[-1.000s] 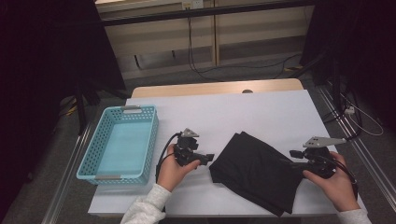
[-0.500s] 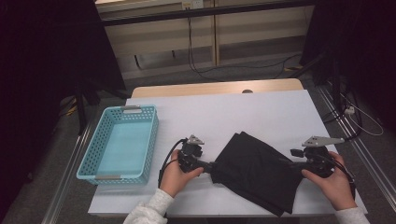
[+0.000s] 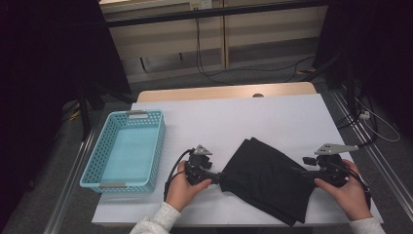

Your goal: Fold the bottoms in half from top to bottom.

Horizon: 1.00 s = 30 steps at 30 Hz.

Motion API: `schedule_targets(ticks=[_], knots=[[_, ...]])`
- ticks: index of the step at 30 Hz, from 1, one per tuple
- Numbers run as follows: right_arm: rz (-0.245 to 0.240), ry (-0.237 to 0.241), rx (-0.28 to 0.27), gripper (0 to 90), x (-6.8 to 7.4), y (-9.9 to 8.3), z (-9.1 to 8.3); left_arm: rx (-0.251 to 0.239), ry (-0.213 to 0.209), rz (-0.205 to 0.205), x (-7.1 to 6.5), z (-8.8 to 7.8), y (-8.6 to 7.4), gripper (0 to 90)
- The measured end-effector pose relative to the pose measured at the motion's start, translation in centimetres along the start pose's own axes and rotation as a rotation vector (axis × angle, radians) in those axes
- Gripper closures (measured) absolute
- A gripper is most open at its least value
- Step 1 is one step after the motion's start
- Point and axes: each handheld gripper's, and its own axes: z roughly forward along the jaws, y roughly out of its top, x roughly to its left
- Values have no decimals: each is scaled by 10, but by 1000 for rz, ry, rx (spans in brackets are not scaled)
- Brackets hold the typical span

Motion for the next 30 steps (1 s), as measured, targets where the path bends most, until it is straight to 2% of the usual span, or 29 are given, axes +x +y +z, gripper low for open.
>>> schedule_targets(ticks=[1, 5, 11, 17, 21, 26, 30], knots=[[-1, -1, 1, 375, 0, 0, 0, 5, -11, -9, -2, -1, 0, 360], [-3, 2, 6, 374, 1, 0, 1, 6, -1, 2, -7, 0, -2, 407], [-3, -1, 3, 374, 0, -1, 0, 11, -12, -6, -16, 3, -2, 581], [-8, -2, 3, 372, 1, 0, 1, 26, -69, -63, -16, 5, 0, 795], [-5, -1, -5, 373, 0, 0, 0, 45, -83, -85, -6, 2, 5, 838], [-6, 5, -2, 372, 0, -1, 1, 20, -84, -127, 14, -5, 13, 843], [-3, 5, -8, 370, 1, -1, 1, -8, -51, -141, 29, -12, 17, 843]])
